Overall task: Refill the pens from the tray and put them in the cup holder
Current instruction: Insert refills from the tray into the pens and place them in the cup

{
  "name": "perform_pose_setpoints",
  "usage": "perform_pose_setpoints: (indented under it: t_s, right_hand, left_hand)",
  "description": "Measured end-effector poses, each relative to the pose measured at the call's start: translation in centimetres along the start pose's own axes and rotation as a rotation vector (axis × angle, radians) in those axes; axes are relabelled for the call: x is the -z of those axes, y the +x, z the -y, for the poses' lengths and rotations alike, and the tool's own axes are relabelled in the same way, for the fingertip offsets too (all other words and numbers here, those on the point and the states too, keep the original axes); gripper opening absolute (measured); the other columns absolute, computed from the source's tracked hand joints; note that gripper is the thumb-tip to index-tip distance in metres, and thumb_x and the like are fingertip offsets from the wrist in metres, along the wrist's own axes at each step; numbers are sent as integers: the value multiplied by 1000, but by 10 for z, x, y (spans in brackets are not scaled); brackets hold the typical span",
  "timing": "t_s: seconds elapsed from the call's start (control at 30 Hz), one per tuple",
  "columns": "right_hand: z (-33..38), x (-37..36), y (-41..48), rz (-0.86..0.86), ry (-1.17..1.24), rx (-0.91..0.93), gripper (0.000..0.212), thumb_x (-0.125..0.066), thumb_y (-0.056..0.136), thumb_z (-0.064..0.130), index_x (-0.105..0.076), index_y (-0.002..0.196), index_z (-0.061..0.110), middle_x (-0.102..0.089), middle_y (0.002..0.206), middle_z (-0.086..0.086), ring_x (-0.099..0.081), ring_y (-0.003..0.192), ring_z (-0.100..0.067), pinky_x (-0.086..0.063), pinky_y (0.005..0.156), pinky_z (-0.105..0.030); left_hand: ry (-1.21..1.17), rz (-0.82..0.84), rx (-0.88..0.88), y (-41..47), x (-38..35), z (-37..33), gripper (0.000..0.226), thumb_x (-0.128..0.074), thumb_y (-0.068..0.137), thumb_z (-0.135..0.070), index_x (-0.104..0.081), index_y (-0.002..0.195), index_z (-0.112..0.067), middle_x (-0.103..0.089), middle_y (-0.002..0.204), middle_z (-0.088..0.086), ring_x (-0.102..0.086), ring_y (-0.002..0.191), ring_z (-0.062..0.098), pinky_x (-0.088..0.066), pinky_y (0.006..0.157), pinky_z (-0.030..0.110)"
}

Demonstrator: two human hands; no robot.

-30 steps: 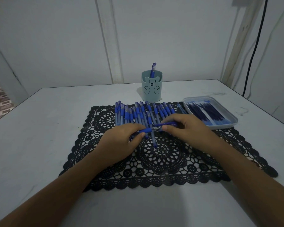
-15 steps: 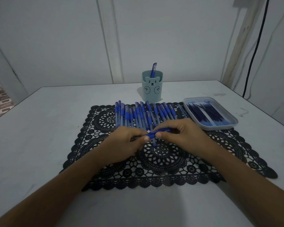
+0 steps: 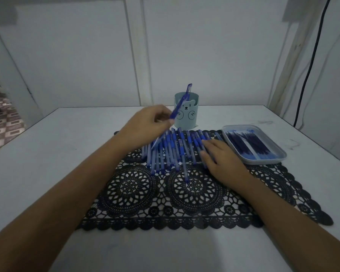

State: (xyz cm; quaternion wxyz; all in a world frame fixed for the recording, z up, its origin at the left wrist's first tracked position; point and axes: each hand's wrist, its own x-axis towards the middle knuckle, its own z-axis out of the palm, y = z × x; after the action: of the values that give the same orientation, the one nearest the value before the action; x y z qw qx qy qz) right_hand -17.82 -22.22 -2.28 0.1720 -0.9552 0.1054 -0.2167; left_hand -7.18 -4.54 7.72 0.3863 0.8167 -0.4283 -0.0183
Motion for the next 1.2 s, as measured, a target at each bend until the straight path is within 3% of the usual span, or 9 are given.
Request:
perform_pose_setpoints:
  t_s: [0.13,0.3,0.53,0.63,0.73,0.9,1.0,1.2]
  right_hand:
    - [3,-7,0,135,-108,67,46,-33,99,32,-37,140,12,-34,146,-4,-27,135,-17,-14,109,-21]
    - [3,-4,0,163,-89,53,46,-31,99,33,-32,142,15,-26,151,1,-20,138,-11,-8,108,-15]
    - [0,-4,0,152,-85,93,46,-31,99,32,-32,142,15,-28,149,1,-21,137,-11,-8,106,-14]
    - [-1,-4,1,147,-65,102,45,-33,99,31,-34,141,14,-31,148,0,-23,136,-12,-10,106,-14]
    - [-3,-6,2,146,-60,102,45,-33,99,32,-34,141,15,-30,148,1,-23,136,-11,-10,106,-14]
    - [-5,-9,3,141,-53,102,45,-34,99,32,-35,141,15,-30,148,2,-23,137,-10,-10,106,-14]
    - [-6,-10,3,130,-52,102,45,-36,98,32,-37,140,15,-32,147,1,-25,136,-11,-11,105,-13]
    - [-6,-10,3,125,-51,103,45,-38,97,30,-39,139,13,-34,146,0,-27,135,-12,-11,105,-13]
  left_hand:
    - [-156,-336,-39,68,16,-18,16,-58,88,-21,-62,103,-17,-64,90,-2,-60,86,14,-51,83,34]
    - [-132,-482,-60,144,7,-29,13,-60,86,-19,-63,97,-13,-64,88,-1,-57,76,9,-45,69,20]
    - [178,-227,88,163,-36,6,18,-58,86,-20,-64,96,-7,-67,95,10,-62,81,23,-53,75,34]
    - [175,-102,89,155,-37,16,26,-61,83,-20,-64,106,-7,-65,107,11,-58,86,20,-47,76,29]
    - [93,-125,71,138,-26,20,38,-60,85,-26,-57,120,-10,-60,115,6,-54,93,14,-41,79,23]
    - [198,-249,60,83,-7,44,25,-49,92,-29,-63,109,-19,-64,109,1,-56,96,13,-43,86,28]
    - [306,-180,191,47,-10,72,25,-45,92,-30,-65,105,-21,-65,107,1,-59,92,18,-48,84,34]
    - [452,-25,403,19,-25,103,20,-45,91,-30,-54,105,-19,-60,103,1,-55,88,17,-44,72,30]
